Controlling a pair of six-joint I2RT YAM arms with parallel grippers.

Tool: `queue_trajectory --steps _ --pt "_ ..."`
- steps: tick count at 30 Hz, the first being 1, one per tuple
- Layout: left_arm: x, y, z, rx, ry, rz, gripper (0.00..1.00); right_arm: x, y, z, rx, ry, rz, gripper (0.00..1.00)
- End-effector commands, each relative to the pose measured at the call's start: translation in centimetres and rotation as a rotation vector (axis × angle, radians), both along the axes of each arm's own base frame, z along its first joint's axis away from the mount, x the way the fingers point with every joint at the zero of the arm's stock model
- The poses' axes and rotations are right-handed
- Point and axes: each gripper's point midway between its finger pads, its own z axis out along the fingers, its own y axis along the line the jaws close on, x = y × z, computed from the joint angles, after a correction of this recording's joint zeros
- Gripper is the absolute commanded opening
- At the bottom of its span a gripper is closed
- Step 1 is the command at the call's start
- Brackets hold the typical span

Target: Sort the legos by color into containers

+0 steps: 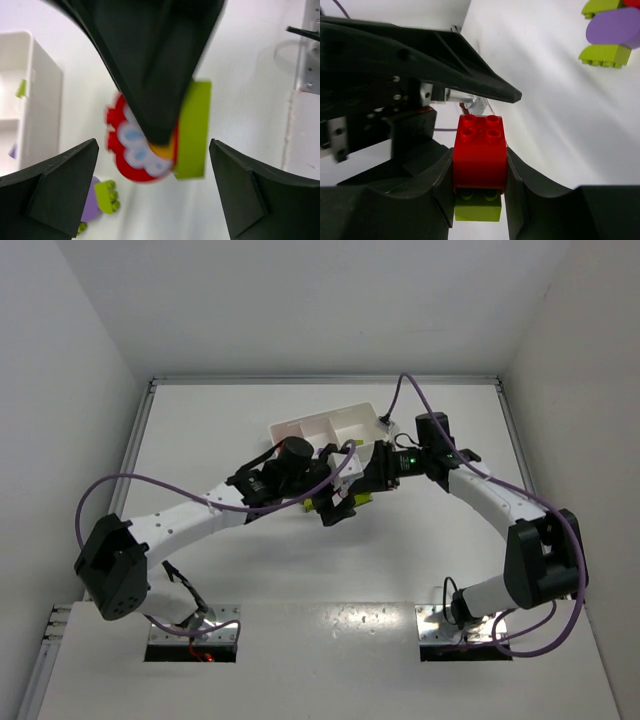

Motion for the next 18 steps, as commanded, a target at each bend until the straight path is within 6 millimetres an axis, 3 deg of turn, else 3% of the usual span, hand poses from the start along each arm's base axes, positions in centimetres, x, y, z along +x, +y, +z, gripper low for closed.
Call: queue_trajectory --steps 1,2,3,6,8,9,11,12,15,18 --pt "-0.6 1.1 1.7 -0.111 0.085 0.064 1.00 0.7 -0.2 3.7 0.096 -0.105 0.015 0.03" --pt "-0.8 1.3 3.3 -0.197 0.135 0.096 1.00 1.6 -0.4 4.3 0.106 -0.137 0.000 0.02" --pt "-0.7 2.2 2.9 -0.228 0.190 0.110 1.00 2.1 -0.6 4.3 0.110 -0.121 -0.017 0.02" --pt "0.1 3.6 4.8 -0.378 0.334 0.153 1.00 3.3 -0.6 5.8 0.135 -0.179 -0.021 0.02" --pt "-0.8 3.5 6.0 -0.437 0.416 0.046 0.97 4.1 -0.7 6.4 0.154 -0.184 -0.031 0.01" --pt "-0.4 3.7 5.2 -0.433 0.464 0.057 0.97 4.2 -0.7 6.6 0.160 -0.190 -0.033 0.01" --pt "0.9 4.5 7.1 -0.504 0.484 0.003 0.95 4.8 -0.5 7.2 0.182 -0.196 -0.030 0.01" --pt "1.5 5.1 7.5 -0.535 0.578 0.011 0.94 5.1 -0.4 8.0 0.188 -0.226 -0.028 0.01" --pt "2.2 4.1 7.2 -0.520 0.816 -0.097 0.85 6.5 0.0 8.9 0.208 -0.232 -0.034 0.01" --pt "2.0 3.7 8.3 -0.564 0.842 -0.171 0.82 7.6 0.2 10.0 0.214 -0.272 -0.040 0.01"
